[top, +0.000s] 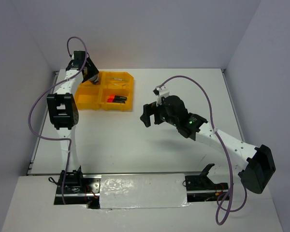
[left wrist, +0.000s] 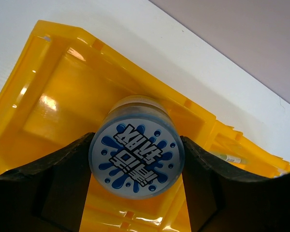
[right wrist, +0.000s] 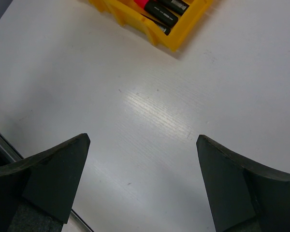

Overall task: Sort the stationery into containers
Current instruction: Place the stationery in the storage box, then pick up the stationery from the center of the board.

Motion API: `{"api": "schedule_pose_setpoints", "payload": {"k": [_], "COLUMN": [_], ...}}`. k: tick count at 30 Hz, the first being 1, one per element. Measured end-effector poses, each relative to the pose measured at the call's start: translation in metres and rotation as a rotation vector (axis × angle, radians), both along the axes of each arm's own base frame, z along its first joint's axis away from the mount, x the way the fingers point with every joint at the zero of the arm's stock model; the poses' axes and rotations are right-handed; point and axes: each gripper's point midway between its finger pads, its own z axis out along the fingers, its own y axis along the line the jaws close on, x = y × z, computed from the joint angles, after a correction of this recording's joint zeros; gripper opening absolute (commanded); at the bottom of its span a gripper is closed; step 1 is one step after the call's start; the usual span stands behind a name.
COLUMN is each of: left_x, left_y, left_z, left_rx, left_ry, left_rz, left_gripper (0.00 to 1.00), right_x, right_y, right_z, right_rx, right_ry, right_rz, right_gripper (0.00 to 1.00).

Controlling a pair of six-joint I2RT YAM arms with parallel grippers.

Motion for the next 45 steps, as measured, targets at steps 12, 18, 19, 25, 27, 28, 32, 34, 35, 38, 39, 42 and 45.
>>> {"api": "schedule_pose_setpoints", "payload": {"k": [12,18,19,25,27,28,32,34,35,38,39,42,45], "left_x": [-0.002,-0.005,-0.008,-0.04,-0.07,-0.087,-0.176,-0.215,-0.232,-0.263,-0.268,-0.286,-0.306], "left_y": [-0.019,-0.031,-0.034,-0.056,-0.064,-0.069,-0.098,-0.116,-0.124,-0.137,-0.139,-0.142,-0.15], "left_z": [0.005,0.037,0.045,0.115,0.143,0.159,0.203,0.203,0.193,0.153,0.138,0.081,0.052], "left_rx": [-0.006,0.001,0.005,0.038,0.043,0.042,0.016,-0.008,-0.016,-0.02,-0.015,0.008,0.025], "left_ry": [0.001,-0.047,-0.054,-0.136,-0.169,-0.192,-0.317,-0.357,-0.349,-0.287,-0.258,-0.114,-0.032], "left_rz": [-0.034,-0.05,-0.053,-0.066,-0.078,-0.087,-0.165,-0.229,-0.261,-0.326,-0.336,-0.364,-0.409], "left_gripper": [0.98,0.99,0.99,0.99,0.99,0.99,0.99,0.99,0.99,0.99,0.99,0.99,0.99], "right_x": [0.0,0.003,0.004,0.028,0.042,0.048,0.066,0.066,0.064,0.053,0.048,0.03,0.023], "right_y": [0.0,-0.001,-0.002,-0.032,-0.055,-0.069,-0.131,-0.157,-0.167,-0.19,-0.195,-0.211,-0.225], "right_z": [0.0,-0.003,-0.006,-0.028,-0.036,-0.041,-0.06,-0.071,-0.077,-0.097,-0.101,-0.107,-0.103], "right_rx": [0.0,-0.009,-0.013,-0.073,-0.088,-0.096,-0.131,-0.154,-0.168,-0.206,-0.21,-0.205,-0.17], "right_ry": [0.001,0.004,0.009,0.085,0.12,0.137,0.204,0.232,0.248,0.294,0.303,0.315,0.304], "right_rz": [0.0,-0.014,-0.021,-0.194,-0.296,-0.352,-0.586,-0.677,-0.715,-0.797,-0.815,-0.862,-0.903], "right_gripper": [1.0,1.0,1.0,1.0,1.0,1.0,1.0,1.0,1.0,1.0,1.0,1.0,1.0]}}
